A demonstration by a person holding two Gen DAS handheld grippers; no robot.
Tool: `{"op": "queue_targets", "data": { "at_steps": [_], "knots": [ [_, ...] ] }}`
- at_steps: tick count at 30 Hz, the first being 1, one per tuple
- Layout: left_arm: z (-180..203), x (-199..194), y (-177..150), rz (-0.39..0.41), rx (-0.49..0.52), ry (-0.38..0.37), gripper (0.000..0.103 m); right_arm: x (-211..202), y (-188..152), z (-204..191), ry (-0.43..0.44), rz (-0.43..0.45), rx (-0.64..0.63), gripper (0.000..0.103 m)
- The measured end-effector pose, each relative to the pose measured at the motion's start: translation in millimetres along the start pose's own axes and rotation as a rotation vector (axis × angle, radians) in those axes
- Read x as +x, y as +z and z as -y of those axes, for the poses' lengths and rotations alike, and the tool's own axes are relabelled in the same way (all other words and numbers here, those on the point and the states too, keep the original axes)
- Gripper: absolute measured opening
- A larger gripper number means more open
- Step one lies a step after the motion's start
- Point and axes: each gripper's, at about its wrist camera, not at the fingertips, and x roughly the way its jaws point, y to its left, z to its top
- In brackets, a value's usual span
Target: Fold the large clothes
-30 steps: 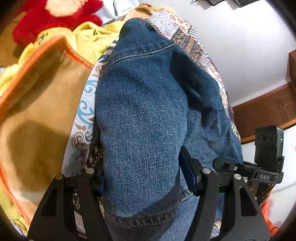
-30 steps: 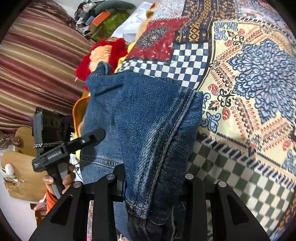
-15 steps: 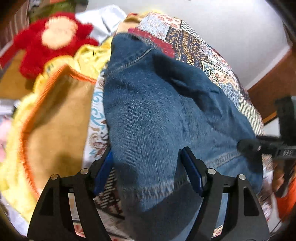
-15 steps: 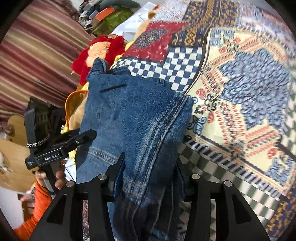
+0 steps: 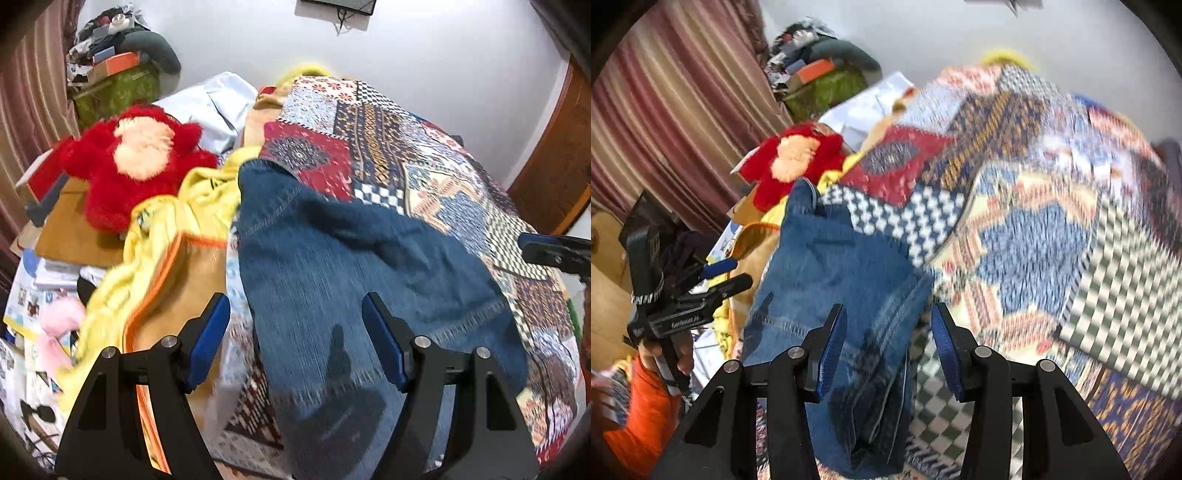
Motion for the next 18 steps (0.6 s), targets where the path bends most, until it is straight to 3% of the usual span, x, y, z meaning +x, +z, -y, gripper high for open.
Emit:
{"op": "queue_targets", "data": {
  "at_steps": [5, 10, 15, 18],
  "knots": [
    [0.5, 32.5, 19.4, -0.04, 0.006, -0.012, 0.073, 20.8, 15.9, -25.7, 0.003, 0.021, -0.094, 0.044],
    [2.9, 66.2, 34.5, -0.074, -0.002, -0.014, 0.073, 66.1, 22.7, -41.7, 0.044, -0.061, -0.154, 0.044],
    [3.1, 88.0, 45.2, -0.073, -0.01, -0.008, 0.074, 105.5, 20.0, -30.8, 0.018, -0.112, -0.154, 0.044],
    [3.2, 87.5, 49.4, -0.033, -0.003, 0.045, 0.084, 113.1, 18.5, -13.6, -0.023, -0.11, -0.124, 0.044]
  ]
}}
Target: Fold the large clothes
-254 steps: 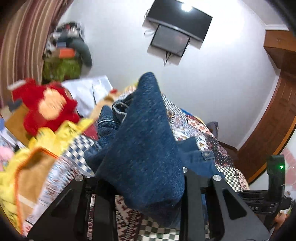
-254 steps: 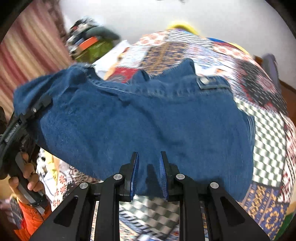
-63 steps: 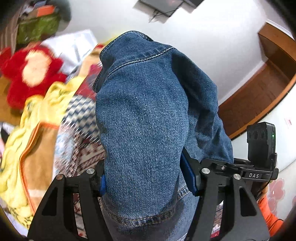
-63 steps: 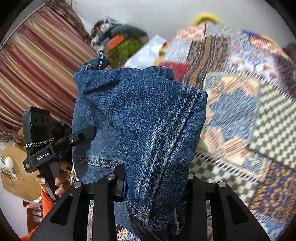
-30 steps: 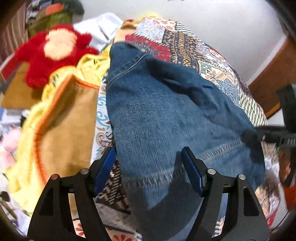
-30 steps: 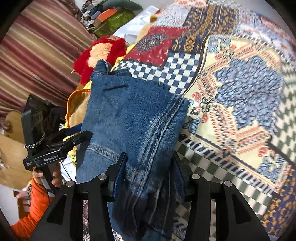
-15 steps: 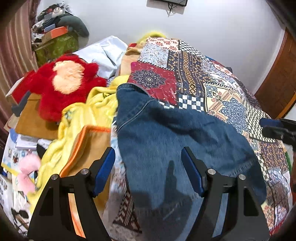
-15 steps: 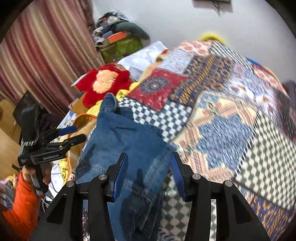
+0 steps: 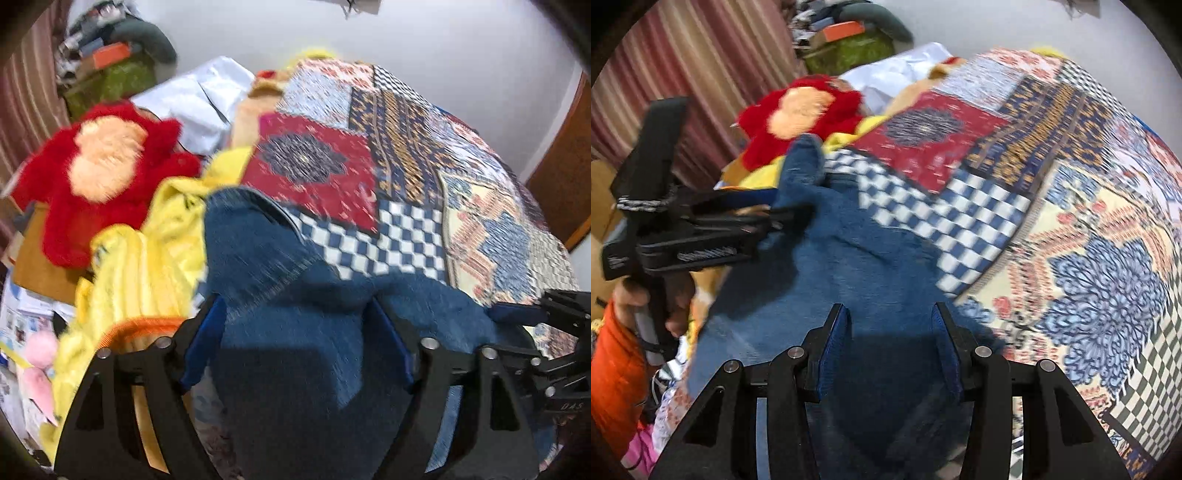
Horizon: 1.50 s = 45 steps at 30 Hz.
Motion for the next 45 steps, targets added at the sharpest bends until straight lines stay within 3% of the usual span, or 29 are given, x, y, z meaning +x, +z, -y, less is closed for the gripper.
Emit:
{"op": "queue_targets", "data": {
  "at_steps": [4, 8, 11, 16, 22, 26, 29, 34, 39, 45],
  "knots": [
    [-4.7, -3.5, 0.1, -0.004, -0.049, -0.008, 0.084, -8.8, -4.5, 9.9, 0.003, 0.017, 0.042, 0.044],
    [-3.1, -25.8, -6.0, 0.018, -0.048, -0.024, 0.084, -30.7, -9.6, -9.9, -0.076, 0.052, -0.037, 0.044],
    [0.6, -43.5, -14.9, 0.035, -0.026, -0.046, 0.084, -43.9, -16.2, -27.1, -0.071, 0.071, -0.089, 0.044],
    [4.2, -65.1, -43.4, 0.025, -0.022, -0.089, 0.084, -51.5, -28.2, -49.2, -0.056, 0.072, -0.141, 0.044],
    [0.6, -64.5, -94.8, -0.063, -0.064, -0.123, 0.084, -43.1, -53.0, -51.7, -0.066, 0.032, -0.118, 0.045],
    [-3.4, -69.0, -127.3, -0.093, -0.094, -0.102, 0.085, -54.1, -70.7, -54.7, -0.11, 0.03, -0.158, 0.045],
    [-7.5, -85.6, -143.5, -0.099, -0.131, -0.115, 0.085, -64.7, -82.2, -56.9, -0.149, 0.021, -0.179, 0.052],
    [-2.0, -114.1, -161.7, -0.095, -0.097, -0.046, 0.084, -86.3, -113.0, -55.5, -0.135, -0.002, -0.158, 0.053],
    [8.8, -155.2, -168.0, -0.014, -0.061, 0.023, 0.084, -123.0, -131.3, -59.9, -0.134, 0.051, -0.122, 0.053],
    [33.1, -225.4, -154.6, 0.182, -0.029, 0.031, 0.084, -198.1, -132.7, -85.1, -0.113, 0.262, -0.106, 0.052]
  ]
}}
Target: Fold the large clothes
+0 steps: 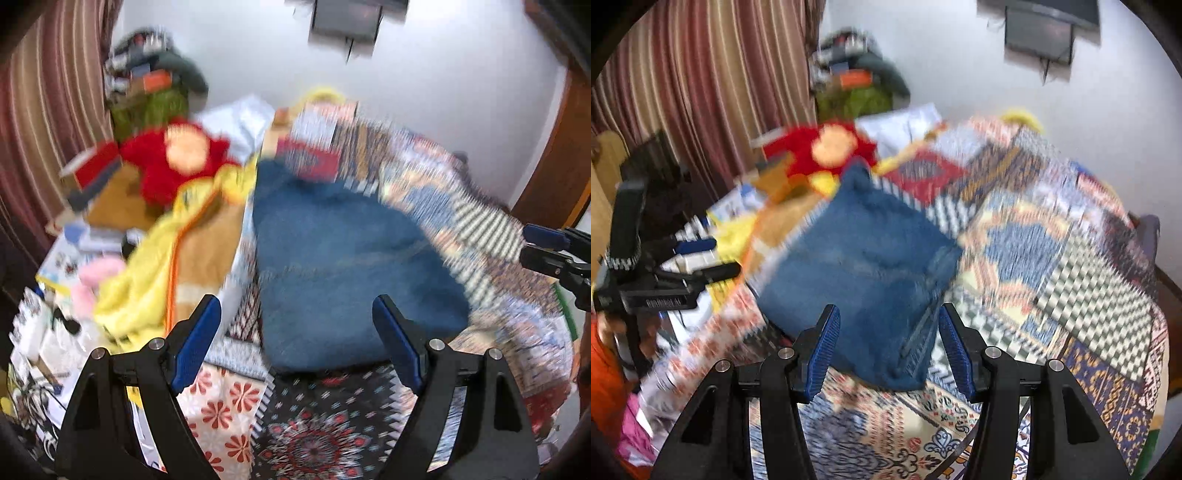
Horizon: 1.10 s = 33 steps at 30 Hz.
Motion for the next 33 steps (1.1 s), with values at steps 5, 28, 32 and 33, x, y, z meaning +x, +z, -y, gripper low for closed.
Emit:
{"op": "queue_targets", "data": {
  "at_steps": [5, 28, 32, 33],
  "knots": [
    [28.2, -73.1, 24.3, 0.227, 0.032, -0.024, 0.084, -64.6, 17.5, -18.0, 0.002, 0.2, -0.003, 0.052],
    [67.8, -201.2, -4.2, 0.553, 0.005, -0.004, 0.103, -213.9, -21.8, -79.8, -0.081, 0.616, 0.069, 0.103],
    [69.7, -197.8, -7.3, 0.531, 0.007, -0.006, 0.103, -212.5, -25.2, -79.2, -0.101, 0.598, 0.079, 0.103],
    [73.3, -199.9, -10.5, 0.53, 0.007, -0.006, 0.103, -211.2, -25.3, -78.8, -0.098, 0.59, 0.083, 0.103]
  ]
}}
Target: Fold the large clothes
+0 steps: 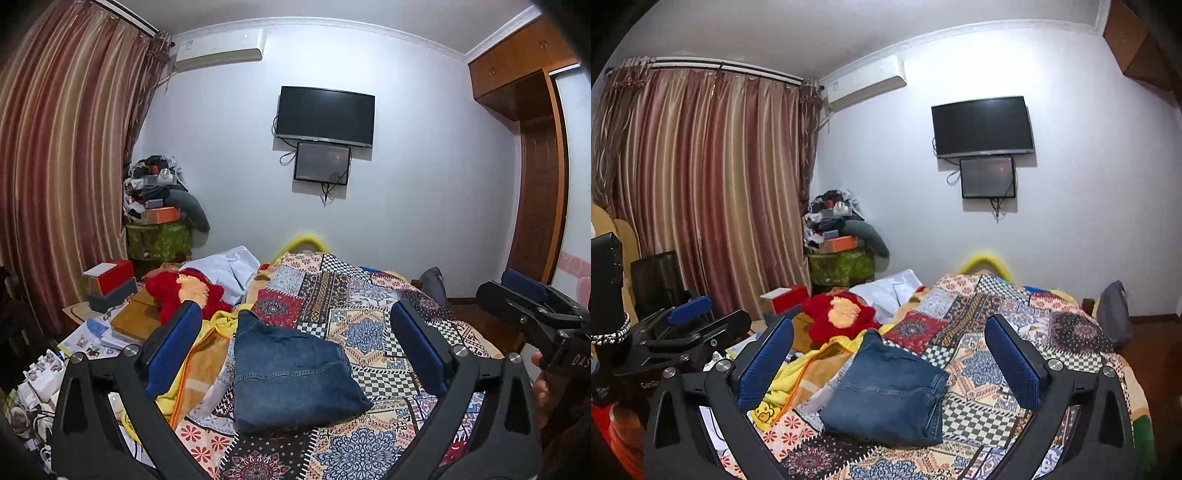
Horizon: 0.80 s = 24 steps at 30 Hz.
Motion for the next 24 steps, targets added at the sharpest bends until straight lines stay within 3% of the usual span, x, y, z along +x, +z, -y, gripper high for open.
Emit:
{"op": "queue_targets", "data": {
  "at_steps": [24],
  "knots": [
    [-4.2, 5.2, -1.1, -0.014, 0.008, -0.004, 0.103, 8.5, -6.5, 6.4, -0.016, -0.057, 0.038, 0.103]
  ]
}}
